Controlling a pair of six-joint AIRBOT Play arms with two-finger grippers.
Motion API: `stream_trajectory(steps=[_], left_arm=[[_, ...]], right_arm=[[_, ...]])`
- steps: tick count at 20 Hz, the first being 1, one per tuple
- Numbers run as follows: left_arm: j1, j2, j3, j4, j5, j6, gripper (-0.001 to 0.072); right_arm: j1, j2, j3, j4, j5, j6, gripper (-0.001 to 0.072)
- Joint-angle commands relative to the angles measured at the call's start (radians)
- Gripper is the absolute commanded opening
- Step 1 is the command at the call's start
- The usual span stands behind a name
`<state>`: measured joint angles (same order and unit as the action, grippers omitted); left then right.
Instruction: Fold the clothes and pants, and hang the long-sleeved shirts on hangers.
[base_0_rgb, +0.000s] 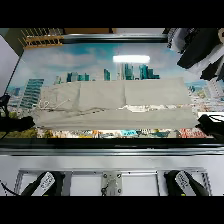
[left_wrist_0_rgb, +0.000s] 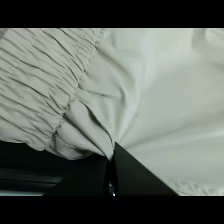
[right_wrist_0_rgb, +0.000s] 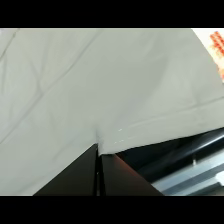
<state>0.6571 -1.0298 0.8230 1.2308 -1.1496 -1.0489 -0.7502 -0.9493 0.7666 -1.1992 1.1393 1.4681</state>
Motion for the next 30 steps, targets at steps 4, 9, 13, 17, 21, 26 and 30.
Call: stream_trajectory(steps=[4,9,13,17,21,26,30], left_arm=[[-0.093,0.032,0.186,0.087,-0.139,-0.112,0.0007],[-0.183,-0.189,0.397,0.087,-0.168,-0.185,0.0008],[-0.232,-0.383,0.584,0.087,-0.186,-0.230,0.0008],[-0.234,-0.550,0.750,0.083,-0.182,-0.295,0.0008],[-0.270,-0.700,0.901,0.079,-0.207,-0.296,0.0008],[-0.294,-0.848,1.057,0.078,-0.202,-0.358,0.0008],[-0.303,-0.910,1.103,0.077,-0.181,-0.363,0.0008]], right_arm=[[0.101,-0.067,0.282,-0.090,0.126,0.081,0.0004],[0.264,-0.330,0.541,-0.150,0.126,0.160,0.0004],[0.365,-0.567,0.808,-0.156,0.126,0.220,0.0004],[0.403,-0.752,1.041,-0.174,0.126,0.301,0.0004],[0.420,-0.863,1.139,-0.174,0.069,0.323,0.0004],[0.435,-0.919,1.139,-0.174,-0.108,0.369,0.0004],[0.441,-0.961,1.139,-0.167,-0.220,0.392,0.0004]])
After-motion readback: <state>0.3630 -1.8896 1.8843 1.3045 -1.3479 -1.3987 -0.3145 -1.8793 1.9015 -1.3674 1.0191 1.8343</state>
